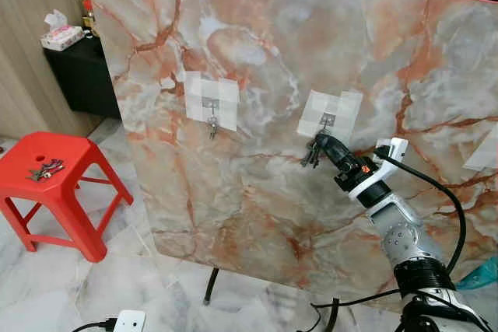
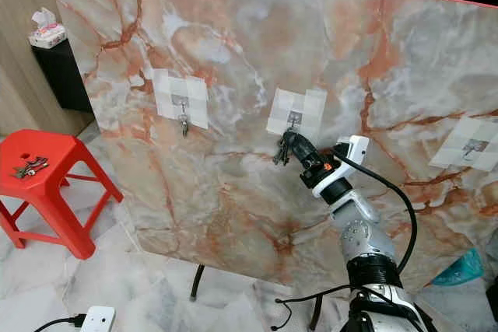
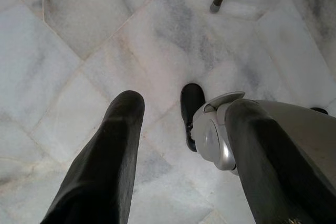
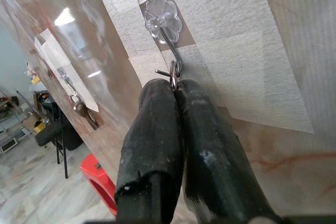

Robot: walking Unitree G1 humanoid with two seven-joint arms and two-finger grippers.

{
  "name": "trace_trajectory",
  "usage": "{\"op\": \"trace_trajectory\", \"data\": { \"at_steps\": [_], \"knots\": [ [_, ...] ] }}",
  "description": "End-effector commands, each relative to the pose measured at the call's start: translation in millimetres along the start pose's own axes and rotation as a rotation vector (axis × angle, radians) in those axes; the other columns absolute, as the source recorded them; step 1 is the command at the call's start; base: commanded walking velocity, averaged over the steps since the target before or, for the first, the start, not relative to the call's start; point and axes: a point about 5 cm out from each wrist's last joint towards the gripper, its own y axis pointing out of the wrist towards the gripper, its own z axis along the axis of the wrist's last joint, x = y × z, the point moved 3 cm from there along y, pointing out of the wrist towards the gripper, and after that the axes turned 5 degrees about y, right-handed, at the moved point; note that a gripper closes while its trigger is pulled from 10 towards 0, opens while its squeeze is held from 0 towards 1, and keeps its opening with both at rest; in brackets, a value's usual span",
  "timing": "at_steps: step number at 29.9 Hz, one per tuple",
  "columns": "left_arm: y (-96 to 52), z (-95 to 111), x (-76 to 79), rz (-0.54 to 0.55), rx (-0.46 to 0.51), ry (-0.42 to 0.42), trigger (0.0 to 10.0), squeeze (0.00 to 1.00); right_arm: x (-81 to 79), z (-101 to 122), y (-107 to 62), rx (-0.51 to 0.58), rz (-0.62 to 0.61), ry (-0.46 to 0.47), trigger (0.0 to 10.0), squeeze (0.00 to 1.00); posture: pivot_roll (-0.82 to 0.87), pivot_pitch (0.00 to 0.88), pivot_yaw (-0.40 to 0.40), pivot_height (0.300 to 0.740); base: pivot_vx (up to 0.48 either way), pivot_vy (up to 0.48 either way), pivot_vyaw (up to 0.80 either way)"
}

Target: Hang keys on a hook

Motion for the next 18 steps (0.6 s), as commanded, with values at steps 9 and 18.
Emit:
{"op": "trace_trajectory", "data": {
  "at_steps": [9,18],
  "knots": [
    [0.3,-0.6,4.6,-0.008,-0.004,0.001,10.0,0.00,1.1,1.7,0.3,0.002,-0.005,0.011,10.0,0.00,0.05,0.000,-0.100,0.740,0.000,0.000,0.00],
    [0.3,-0.7,4.6,-0.008,-0.004,0.002,10.0,0.00,0.8,1.6,0.0,0.004,-0.002,0.018,10.0,0.68,0.05,0.000,-0.100,0.740,0.000,0.000,0.00]
  ]
}}
